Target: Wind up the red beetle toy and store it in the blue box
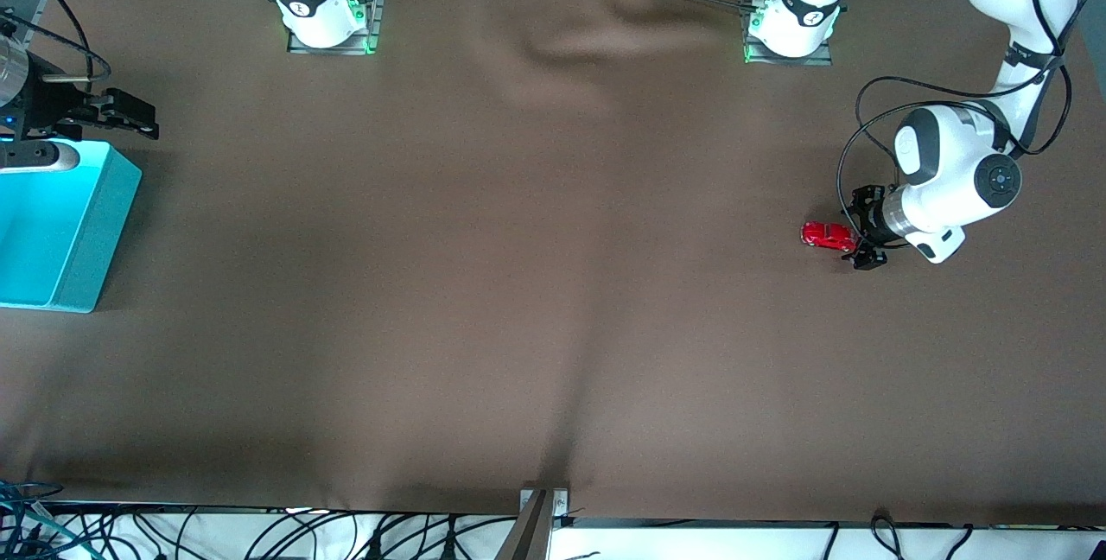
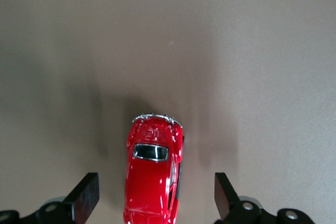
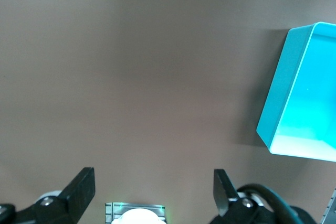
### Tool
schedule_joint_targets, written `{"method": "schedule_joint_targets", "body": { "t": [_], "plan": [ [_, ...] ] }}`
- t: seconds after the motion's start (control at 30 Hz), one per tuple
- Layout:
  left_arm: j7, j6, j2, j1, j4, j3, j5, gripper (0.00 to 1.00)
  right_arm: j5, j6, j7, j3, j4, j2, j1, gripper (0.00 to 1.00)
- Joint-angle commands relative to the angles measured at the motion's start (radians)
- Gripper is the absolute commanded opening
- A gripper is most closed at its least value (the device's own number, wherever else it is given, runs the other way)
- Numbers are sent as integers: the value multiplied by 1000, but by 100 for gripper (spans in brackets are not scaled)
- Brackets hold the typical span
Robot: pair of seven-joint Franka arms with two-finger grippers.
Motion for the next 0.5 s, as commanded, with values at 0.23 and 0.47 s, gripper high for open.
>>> {"method": "schedule_joint_targets", "body": {
  "t": [0.23,0.47],
  "plan": [
    [-29,52,39,-3,-5,-15,-23,97,13,-29,15,1,10,31,-4,100],
    [-20,52,40,3,-5,-15,-22,30,13,-29,13,3,14,37,-1,100]
  ]
}}
